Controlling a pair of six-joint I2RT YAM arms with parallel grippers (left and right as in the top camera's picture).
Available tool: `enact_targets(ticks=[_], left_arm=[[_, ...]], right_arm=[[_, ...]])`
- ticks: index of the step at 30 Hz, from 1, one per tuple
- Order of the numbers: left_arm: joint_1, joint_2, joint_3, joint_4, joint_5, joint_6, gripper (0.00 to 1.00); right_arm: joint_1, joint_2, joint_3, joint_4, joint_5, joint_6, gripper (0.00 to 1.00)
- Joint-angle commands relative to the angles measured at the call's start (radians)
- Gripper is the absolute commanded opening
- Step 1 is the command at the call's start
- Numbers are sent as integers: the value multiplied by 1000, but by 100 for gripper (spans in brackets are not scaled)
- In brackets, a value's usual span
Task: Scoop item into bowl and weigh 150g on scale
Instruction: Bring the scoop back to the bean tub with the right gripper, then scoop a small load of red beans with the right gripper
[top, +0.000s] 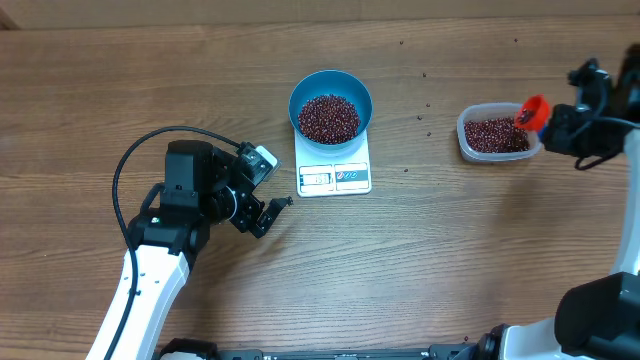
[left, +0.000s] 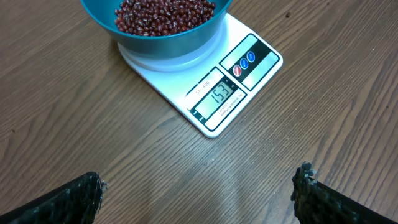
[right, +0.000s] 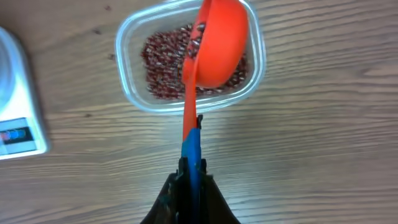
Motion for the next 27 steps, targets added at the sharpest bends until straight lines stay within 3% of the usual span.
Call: enact_targets(ticks=[1, 5, 11, 27], left_arm=[[0, 0, 1, 3, -3, -10, 100], [0, 0, 1, 3, -3, -10, 100], [0, 0, 1, 3, -3, -10, 100], [0, 0, 1, 3, -3, -10, 100]], right_arm=[[95, -20, -14, 21, 222, 43, 4], [212, -17, -14, -4, 515, 128, 4], [309, -17, -14, 0, 632, 135, 4], [326, -18, -12, -16, 541, 123, 4]])
